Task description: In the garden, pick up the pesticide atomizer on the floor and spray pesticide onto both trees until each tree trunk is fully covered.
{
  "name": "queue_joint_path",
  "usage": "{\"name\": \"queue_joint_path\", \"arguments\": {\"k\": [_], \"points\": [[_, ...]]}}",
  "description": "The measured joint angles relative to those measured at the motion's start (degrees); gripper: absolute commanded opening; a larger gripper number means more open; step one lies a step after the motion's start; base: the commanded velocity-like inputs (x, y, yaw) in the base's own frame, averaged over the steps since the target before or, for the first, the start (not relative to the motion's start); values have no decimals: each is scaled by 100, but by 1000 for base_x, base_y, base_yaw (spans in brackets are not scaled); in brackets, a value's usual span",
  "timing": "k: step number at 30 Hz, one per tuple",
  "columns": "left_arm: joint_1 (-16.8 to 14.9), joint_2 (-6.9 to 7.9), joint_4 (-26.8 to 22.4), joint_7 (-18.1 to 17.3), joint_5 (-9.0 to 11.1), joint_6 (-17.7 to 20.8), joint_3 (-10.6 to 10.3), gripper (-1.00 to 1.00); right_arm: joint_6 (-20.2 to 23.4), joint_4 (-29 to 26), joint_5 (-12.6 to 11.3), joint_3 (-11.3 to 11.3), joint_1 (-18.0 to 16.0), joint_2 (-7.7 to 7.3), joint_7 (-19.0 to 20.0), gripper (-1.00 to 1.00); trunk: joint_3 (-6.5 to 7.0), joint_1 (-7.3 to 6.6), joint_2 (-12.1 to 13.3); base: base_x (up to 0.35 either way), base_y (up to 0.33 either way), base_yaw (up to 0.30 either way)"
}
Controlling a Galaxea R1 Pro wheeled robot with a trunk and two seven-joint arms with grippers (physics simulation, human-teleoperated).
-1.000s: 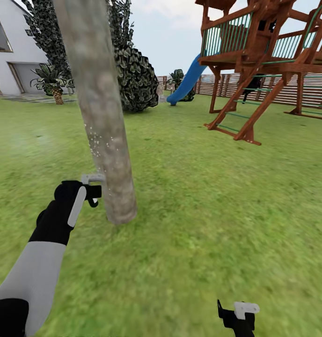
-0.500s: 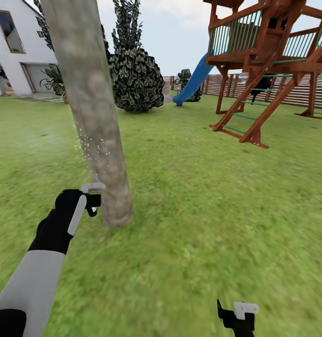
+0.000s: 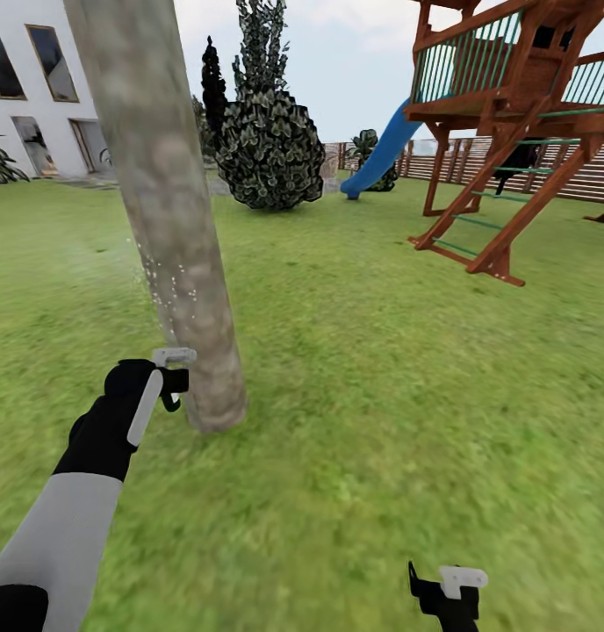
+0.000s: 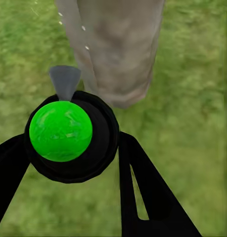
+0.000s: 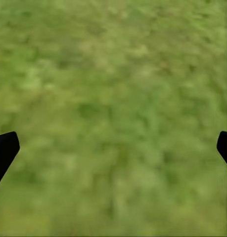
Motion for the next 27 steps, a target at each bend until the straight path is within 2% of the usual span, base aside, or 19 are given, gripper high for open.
{"name": "queue_joint_path", "arguments": {"k": [9, 19, 22, 27], "points": [[79, 0, 53, 140, 1, 0, 23, -100, 0, 3, -1, -1, 2, 11, 0, 100, 0, 0, 0, 12, -274, 223], [80, -6, 176, 177, 2, -15, 16, -100, 0, 3, 0, -1, 2, 11, 0, 100, 0, 0, 0, 113, -274, 274], [80, -7, 365, 273, 9, -44, 23, -100, 0, 3, 2, -1, 1, 8, 0, 100, 0, 0, 0, 148, -270, 54], [80, -38, 404, 293, 18, -53, 0, -100, 0, 3, 0, -1, 3, 9, 0, 100, 0, 0, 0, 146, -269, 3]]}}
